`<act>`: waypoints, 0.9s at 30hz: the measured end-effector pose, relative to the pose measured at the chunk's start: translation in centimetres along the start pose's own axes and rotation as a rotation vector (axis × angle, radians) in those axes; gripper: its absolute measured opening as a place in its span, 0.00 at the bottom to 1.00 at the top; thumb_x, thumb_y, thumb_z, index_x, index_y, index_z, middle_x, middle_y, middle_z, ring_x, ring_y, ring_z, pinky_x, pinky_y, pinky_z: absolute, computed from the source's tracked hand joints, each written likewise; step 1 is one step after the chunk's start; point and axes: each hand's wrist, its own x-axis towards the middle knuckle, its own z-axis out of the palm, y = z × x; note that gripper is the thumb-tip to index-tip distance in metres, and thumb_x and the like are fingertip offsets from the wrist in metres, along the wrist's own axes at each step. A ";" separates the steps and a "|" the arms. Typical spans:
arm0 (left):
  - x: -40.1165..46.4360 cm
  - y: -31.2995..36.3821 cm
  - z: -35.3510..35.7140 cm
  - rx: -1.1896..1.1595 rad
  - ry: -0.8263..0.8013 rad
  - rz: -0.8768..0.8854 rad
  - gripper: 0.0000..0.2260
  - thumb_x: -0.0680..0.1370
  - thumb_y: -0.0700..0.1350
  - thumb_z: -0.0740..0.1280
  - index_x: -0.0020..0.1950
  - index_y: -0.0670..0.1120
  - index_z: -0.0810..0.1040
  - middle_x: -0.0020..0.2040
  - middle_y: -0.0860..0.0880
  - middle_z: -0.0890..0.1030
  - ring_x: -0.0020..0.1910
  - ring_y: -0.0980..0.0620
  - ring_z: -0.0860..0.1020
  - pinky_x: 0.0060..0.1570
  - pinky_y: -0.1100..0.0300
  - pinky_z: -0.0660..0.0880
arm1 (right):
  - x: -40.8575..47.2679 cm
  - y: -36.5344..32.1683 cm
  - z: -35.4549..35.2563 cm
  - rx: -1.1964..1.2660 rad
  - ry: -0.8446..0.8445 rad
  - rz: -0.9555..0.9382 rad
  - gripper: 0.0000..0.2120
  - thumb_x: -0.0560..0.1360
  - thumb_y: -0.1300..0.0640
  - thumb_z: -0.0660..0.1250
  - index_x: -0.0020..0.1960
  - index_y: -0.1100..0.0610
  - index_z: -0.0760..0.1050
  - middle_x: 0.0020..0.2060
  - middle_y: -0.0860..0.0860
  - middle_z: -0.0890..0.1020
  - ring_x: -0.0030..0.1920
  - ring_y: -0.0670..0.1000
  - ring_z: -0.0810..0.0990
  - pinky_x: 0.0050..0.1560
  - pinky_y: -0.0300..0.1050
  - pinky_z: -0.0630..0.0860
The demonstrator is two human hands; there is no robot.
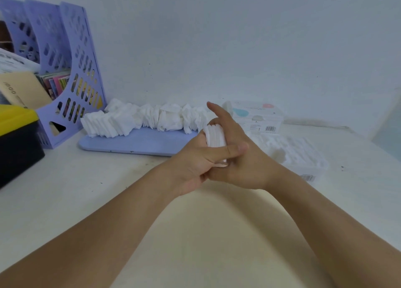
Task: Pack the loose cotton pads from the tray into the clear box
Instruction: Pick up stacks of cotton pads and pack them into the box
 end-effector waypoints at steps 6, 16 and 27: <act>0.2 -0.1 -0.6 -0.029 -0.091 -0.008 0.22 0.77 0.32 0.67 0.70 0.46 0.74 0.54 0.45 0.83 0.51 0.49 0.83 0.46 0.55 0.82 | -0.4 -1.0 -4.4 0.303 -0.119 0.156 0.41 0.71 0.58 0.72 0.79 0.44 0.58 0.66 0.47 0.78 0.65 0.47 0.78 0.67 0.52 0.75; 0.7 -0.3 -0.4 0.080 0.126 0.059 0.27 0.70 0.34 0.72 0.68 0.47 0.72 0.60 0.43 0.81 0.54 0.46 0.84 0.42 0.50 0.82 | -0.4 -0.7 -4.5 0.132 -0.022 0.107 0.17 0.81 0.61 0.68 0.69 0.54 0.76 0.59 0.49 0.84 0.61 0.49 0.81 0.62 0.56 0.79; 1.8 -1.8 1.7 -0.036 0.417 0.242 0.12 0.85 0.51 0.59 0.68 0.52 0.67 0.57 0.48 0.84 0.51 0.53 0.85 0.57 0.46 0.81 | 0.0 -2.1 -1.8 0.384 0.014 0.288 0.24 0.85 0.47 0.58 0.78 0.52 0.61 0.59 0.44 0.81 0.55 0.41 0.82 0.54 0.40 0.81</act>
